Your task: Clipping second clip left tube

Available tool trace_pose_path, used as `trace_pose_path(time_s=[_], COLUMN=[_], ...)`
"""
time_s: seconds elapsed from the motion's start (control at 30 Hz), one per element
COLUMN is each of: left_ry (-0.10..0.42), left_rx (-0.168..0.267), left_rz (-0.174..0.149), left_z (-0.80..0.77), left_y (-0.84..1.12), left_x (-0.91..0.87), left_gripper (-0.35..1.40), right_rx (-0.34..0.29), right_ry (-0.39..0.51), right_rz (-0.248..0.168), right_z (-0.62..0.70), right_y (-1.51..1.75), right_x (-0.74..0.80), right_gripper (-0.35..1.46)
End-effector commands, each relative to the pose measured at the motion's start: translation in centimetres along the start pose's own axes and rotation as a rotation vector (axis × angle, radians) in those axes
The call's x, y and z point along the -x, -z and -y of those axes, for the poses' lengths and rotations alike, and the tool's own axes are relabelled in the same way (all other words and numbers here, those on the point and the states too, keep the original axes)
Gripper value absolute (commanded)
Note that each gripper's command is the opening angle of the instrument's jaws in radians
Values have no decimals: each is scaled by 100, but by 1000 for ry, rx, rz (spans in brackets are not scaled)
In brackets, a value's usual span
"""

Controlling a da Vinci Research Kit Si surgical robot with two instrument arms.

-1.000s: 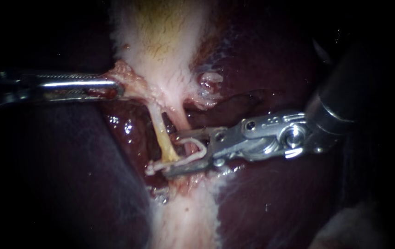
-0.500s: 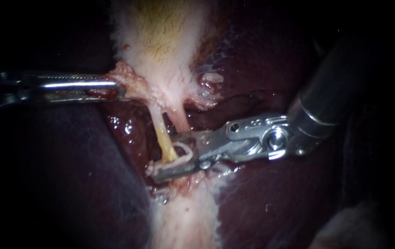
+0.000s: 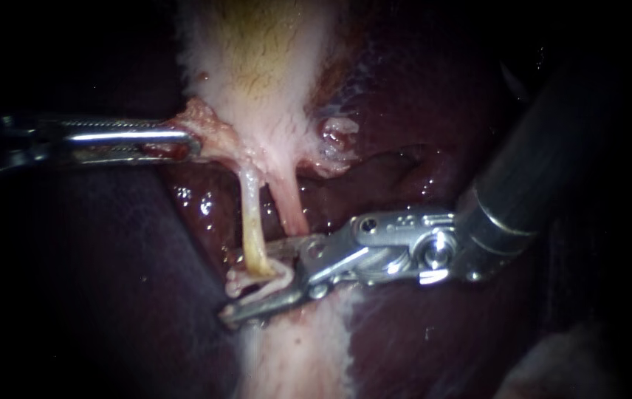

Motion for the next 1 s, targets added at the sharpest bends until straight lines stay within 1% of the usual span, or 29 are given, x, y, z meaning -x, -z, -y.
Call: trace_pose_path(time_s=[0.03,0.1,0.23,0.33,0.43,0.57,0.63,0.67,0.73,0.77,0.9,0.93,1.0], left_ry=[0,0,0,0,0,0,0,0,0,0,0,0,0], left_rx=[1,1,2,2,1,2,1,1,1,1,1,1,1], left_rz=[0,0,0,0,0,0,3,3,3,3,3,3,3], left_z=[0,1,3,3,3,3,3,3,3,3,3,3,3], left_y=[0,0,-1,-1,-1,-1,-1,-1,-1,-1,-1,-1,-1], left_x=[0,0,1,1,0,0,1,1,1,1,1,1,1], left_gripper=[-35,-35,-35,-35,-35,-35,-35,-35,-35,-35,-35,-35,-35], right_rx=[-9,-21,-30,-34,-36,-38,-40,-39,-37,-36,-35,-36,-39], right_ry=[-4,1,4,4,-26,-38,-44,-57,-65,-72,-98,-110,-135], right_rz=[-3,-5,-3,-2,-4,-5,-5,0,16,21,31,30,35], right_z=[4,12,19,19,17,15,14,13,12,12,11,10,10], right_y=[-2,-7,-15,-14,-11,-7,-4,-3,1,3,7,8,10], right_x=[-2,-6,-11,-12,-12,-11,-11,-11,-11,-11,-12,-12,-13], right_gripper=[49,49,48,46,44,37,26,17,7,-2,-31,-35,-35])
